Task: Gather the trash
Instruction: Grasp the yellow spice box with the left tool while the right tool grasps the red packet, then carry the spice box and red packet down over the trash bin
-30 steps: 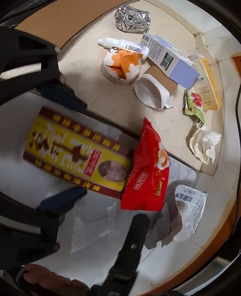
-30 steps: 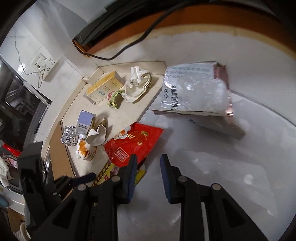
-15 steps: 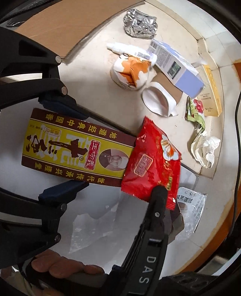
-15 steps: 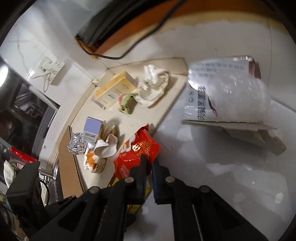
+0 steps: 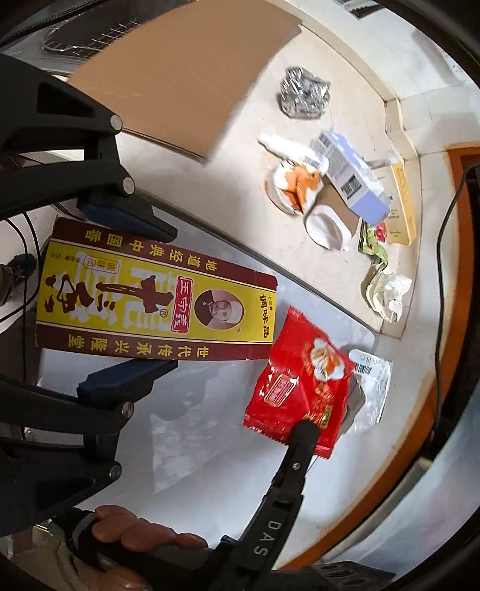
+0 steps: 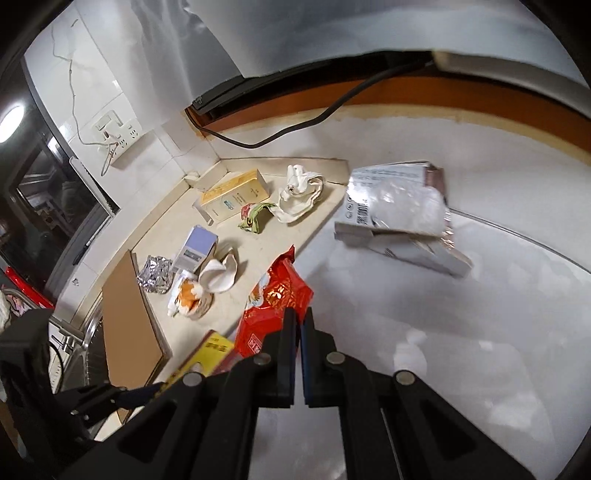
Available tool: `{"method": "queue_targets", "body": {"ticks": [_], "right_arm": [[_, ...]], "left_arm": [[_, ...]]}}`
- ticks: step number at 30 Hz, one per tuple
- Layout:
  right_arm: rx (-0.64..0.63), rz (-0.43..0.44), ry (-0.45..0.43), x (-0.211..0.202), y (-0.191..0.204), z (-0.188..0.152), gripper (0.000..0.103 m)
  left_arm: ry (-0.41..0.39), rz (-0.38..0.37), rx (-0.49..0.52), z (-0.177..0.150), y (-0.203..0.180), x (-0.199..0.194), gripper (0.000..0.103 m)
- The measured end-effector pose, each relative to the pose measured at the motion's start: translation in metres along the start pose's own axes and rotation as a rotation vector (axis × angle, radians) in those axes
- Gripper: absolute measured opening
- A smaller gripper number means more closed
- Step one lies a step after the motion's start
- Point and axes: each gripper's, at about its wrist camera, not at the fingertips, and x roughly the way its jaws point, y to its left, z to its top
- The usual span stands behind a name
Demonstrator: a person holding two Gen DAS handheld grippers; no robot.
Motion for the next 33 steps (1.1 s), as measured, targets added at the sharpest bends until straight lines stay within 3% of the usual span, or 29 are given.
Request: {"method": "queue_targets", "body": {"ticks": [11,18,25,33], "right_arm": [[-0.002,-0.061,-0.024,-0.063,0.053,-0.071,0.001],[-0.035,-0.079,-0.038,-0.095,0.094,-0.119,0.001],[-0.039,-0.1,-0.034,-0.113,0.129,-0.174,0.001],[-0.059,-0.126,0.073,-0.1,0.15,-0.218,0.001]], "left_arm": [[-0.074,-0.02,0.032,-0.078,0.03,-0.081,0.058],[-0.102,-0.047,0.048,-0.123,0.051,-0.111,0.058],[-0.111,-0.071,0.078,-0.17,0.07,-0.128,0.058],[-0.05,-0.098,0.07,-0.215,0.085,-0.12,0.058]]}}
